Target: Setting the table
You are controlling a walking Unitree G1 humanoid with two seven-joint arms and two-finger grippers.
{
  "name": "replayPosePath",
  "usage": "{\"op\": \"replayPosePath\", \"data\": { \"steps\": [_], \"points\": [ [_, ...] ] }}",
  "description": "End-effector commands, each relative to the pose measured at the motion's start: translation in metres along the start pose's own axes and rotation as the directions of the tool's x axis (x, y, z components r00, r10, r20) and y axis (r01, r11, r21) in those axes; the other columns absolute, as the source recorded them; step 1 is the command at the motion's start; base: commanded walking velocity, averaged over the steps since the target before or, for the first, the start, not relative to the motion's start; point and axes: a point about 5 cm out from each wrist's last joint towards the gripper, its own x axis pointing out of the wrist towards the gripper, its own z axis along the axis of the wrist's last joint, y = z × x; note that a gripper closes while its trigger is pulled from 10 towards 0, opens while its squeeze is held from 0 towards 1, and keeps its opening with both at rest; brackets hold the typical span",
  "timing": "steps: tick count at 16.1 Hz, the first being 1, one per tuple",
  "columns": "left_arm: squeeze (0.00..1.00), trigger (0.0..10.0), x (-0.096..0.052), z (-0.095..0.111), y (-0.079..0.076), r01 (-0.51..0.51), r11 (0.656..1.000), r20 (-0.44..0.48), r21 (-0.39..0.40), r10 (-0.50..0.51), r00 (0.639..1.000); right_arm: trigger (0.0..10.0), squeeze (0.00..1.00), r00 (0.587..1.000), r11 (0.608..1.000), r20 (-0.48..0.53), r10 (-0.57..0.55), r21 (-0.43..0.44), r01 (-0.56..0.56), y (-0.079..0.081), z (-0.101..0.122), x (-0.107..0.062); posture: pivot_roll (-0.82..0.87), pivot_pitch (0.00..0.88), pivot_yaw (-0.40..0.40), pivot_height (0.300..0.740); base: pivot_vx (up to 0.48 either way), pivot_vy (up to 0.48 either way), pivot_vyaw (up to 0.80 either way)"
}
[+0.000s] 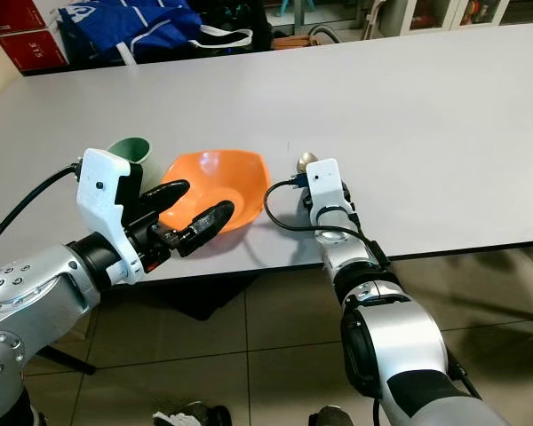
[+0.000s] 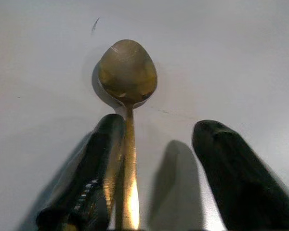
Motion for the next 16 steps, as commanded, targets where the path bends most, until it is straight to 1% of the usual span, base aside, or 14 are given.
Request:
{"op": "replayPosePath", "data": {
  "steps": [1, 11, 14, 16],
  "points": [
    [0.0, 10.0, 0.0004, 0.0017, -0.0008, 0.009, 1.0, 0.006, 0.007, -0.009, 1.0, 10.0, 1.0, 0.997, 0.999, -0.07, 0.031, -0.01, -0.032, 0.0081, -0.017, -0.0043, 0.06, 0.109, 0.125, 0.74, 0.0, 0.0, 0.0],
    [0.0, 10.0, 0.0011, 0.0021, -0.0021, 0.017, 1.0, 0.007, 0.007, -0.017, 1.0, 10.0, 1.0, 0.996, 0.999, -0.081, 0.043, 0.002, -0.043, 0.0098, -0.0199, -0.0052, 0.06, 0.113, 0.125, 0.74, 0.0, 0.0, 0.0],
    [0.0, 10.0, 0.0016, 0.002, -0.0021, 0.018, 1.0, 0.007, 0.006, -0.018, 1.0, 10.0, 1.0, 0.995, 0.999, -0.082, 0.053, 0.009, -0.053, 0.0115, -0.0204, -0.0056, 0.06, 0.112, 0.124, 0.74, 0.0, 0.0, 0.0],
    [0.0, 10.0, 0.0024, 0.0021, -0.0019, 0.02, 1.0, 0.007, 0.006, -0.02, 1.0, 10.0, 1.0, 0.993, 0.997, -0.087, 0.076, 0.005, -0.076, 0.0161, -0.0202, -0.006, 0.06, 0.112, 0.123, 0.74, 0.0, 0.0, 0.0]
  ]
}}
